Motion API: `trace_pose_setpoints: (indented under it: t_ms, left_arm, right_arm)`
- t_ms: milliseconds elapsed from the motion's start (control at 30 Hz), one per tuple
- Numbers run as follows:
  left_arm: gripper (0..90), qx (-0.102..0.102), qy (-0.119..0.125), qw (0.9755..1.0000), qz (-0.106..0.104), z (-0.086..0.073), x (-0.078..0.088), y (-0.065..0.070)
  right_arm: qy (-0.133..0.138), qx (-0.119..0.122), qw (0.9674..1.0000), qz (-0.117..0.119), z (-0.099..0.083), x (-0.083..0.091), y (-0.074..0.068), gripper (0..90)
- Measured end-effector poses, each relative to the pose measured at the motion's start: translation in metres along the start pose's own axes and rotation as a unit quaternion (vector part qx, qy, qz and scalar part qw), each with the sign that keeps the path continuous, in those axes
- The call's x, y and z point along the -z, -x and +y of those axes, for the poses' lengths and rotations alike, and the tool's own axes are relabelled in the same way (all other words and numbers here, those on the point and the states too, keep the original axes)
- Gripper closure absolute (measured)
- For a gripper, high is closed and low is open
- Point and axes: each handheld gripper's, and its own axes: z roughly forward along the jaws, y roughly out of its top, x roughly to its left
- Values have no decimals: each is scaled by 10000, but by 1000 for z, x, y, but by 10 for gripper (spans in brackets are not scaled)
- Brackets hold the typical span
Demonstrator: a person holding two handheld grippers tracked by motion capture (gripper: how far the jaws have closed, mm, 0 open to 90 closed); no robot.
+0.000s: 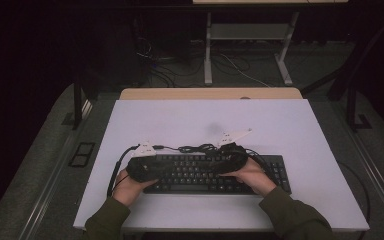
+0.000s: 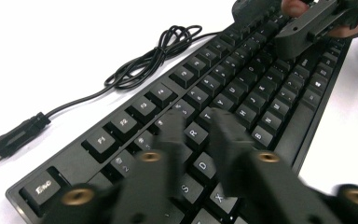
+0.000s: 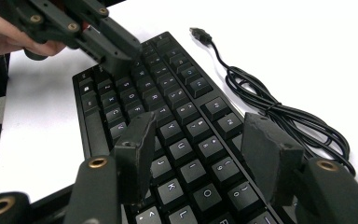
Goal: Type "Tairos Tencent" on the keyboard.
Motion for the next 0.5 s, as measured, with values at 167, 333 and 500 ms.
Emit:
trace_pose_setpoints:
  t_ms: [167,333,500]
  left_arm:
    - [889,4,-50,10000,-16,2,-3,0]
    - [889,-41,-76,10000,-28,4,-8,0]
    - [889,-74,-143,9999,-62,6,-16,1]
  right_arm:
    - [33,-8,10000,-9,0,1,0,430]
    - [25,-11,10000,-13,0,1,0,428]
    - [21,-10,10000,-8,0,0,0,427]
